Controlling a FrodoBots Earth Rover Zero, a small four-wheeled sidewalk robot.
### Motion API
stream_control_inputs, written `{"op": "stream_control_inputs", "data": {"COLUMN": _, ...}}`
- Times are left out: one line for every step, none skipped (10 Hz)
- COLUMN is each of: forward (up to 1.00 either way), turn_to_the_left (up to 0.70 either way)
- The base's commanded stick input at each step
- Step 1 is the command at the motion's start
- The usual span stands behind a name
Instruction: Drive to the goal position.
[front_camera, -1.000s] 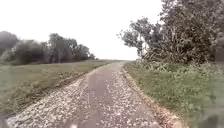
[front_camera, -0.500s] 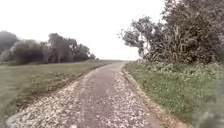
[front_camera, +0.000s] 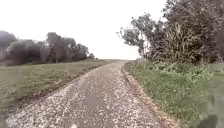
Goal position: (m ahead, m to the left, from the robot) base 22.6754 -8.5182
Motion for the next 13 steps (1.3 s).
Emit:
{"op": "stream_control_inputs", "data": {"forward": 0.70, "turn_to_the_left": 0.05}}
{"op": "stream_control_inputs", "data": {"forward": 0.70, "turn_to_the_left": 0.08}}
{"op": "stream_control_inputs", "data": {"forward": 0.70, "turn_to_the_left": 0.02}}
{"op": "stream_control_inputs", "data": {"forward": 0.70, "turn_to_the_left": 0.00}}
{"op": "stream_control_inputs", "data": {"forward": 0.70, "turn_to_the_left": 0.00}}
{"op": "stream_control_inputs", "data": {"forward": 0.70, "turn_to_the_left": 0.00}}
{"op": "stream_control_inputs", "data": {"forward": 0.70, "turn_to_the_left": 0.00}}
{"op": "stream_control_inputs", "data": {"forward": 0.70, "turn_to_the_left": 0.00}}
{"op": "stream_control_inputs", "data": {"forward": 0.70, "turn_to_the_left": 0.00}}
{"op": "stream_control_inputs", "data": {"forward": 0.70, "turn_to_the_left": 0.00}}
{"op": "stream_control_inputs", "data": {"forward": 0.70, "turn_to_the_left": -0.13}}
{"op": "stream_control_inputs", "data": {"forward": 0.70, "turn_to_the_left": -0.27}}
{"op": "stream_control_inputs", "data": {"forward": 0.70, "turn_to_the_left": -0.31}}
